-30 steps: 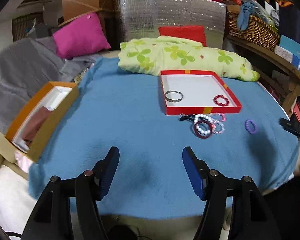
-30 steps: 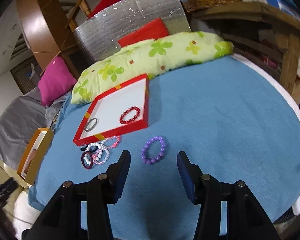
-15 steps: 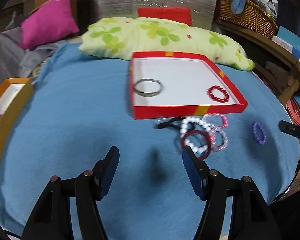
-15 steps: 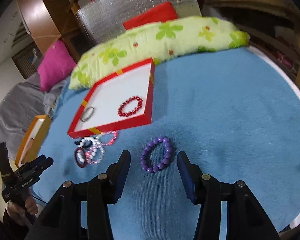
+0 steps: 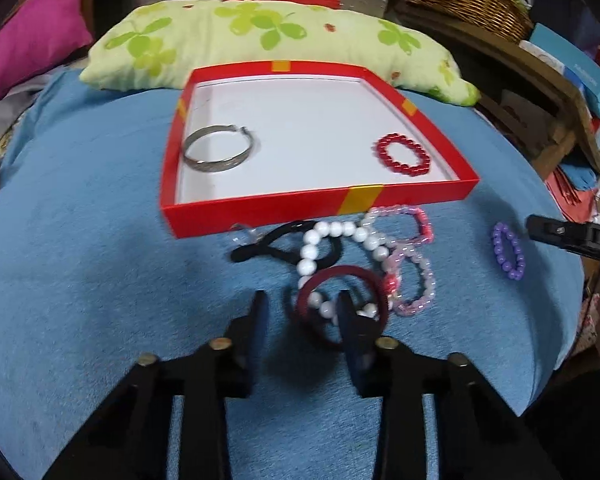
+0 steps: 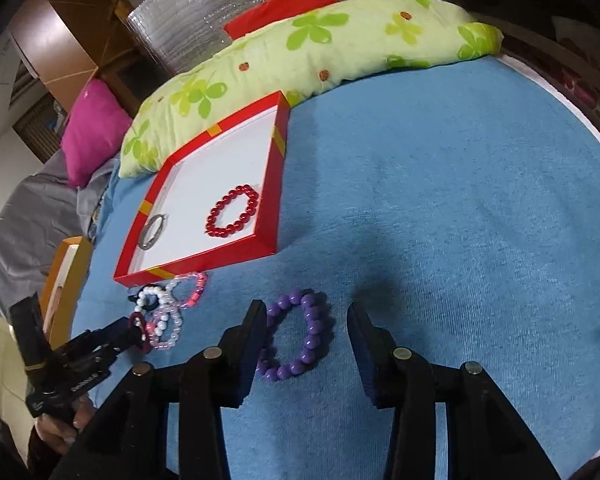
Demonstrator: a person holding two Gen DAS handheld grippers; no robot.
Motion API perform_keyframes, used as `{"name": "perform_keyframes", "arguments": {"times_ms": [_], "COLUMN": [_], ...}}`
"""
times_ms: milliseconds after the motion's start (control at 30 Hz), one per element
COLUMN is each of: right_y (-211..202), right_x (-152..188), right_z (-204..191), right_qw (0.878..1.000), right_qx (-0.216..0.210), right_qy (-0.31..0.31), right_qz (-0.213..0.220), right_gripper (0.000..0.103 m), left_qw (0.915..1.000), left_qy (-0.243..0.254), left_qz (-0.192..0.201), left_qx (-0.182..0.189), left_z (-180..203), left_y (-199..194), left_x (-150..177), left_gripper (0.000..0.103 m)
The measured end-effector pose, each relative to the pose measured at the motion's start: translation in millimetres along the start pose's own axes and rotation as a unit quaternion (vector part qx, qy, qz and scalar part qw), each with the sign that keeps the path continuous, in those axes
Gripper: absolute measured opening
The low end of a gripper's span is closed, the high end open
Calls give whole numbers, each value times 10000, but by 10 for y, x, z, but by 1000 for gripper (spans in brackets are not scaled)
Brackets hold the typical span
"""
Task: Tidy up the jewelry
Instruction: 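Grasp the dark red bangle with the left tool while the right tool places the purple bracelet in the box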
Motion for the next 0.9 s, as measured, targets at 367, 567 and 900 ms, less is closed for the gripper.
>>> {"name": "perform_keyframes", "arguments": {"times_ms": [367,567,900], "right_y": [245,7,-226], "right_x": [130,50,-149], "right_z": [-115,-298,-649], "right_qw": [9952,9967,9949], "right_qx": [797,542,-138], "right_qy": [-484,-544,-507], "right_qz": [-294,242,862], "right_gripper": [10,10,10], "left_qw": [9995,9990,9953], "left_qy": [221,89,-55], "left_qz": [103,365,919], "left_qx": [184,252,296], "left_z": [63,-36,-123], "left_y": [-74,-324,-729], "left_x": [67,70,-260], "left_gripper": [6,5,5]}}
Point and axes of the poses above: each gripper's, at about its wrist camera, not at the fingertips, and y roughly the way its jaws point, z to its right, x to its underside, the point moved 9 cm from there along y, roughly the way its jaws point, and after that the axes turned 15 degrees about -z, right-handed, at the moved point
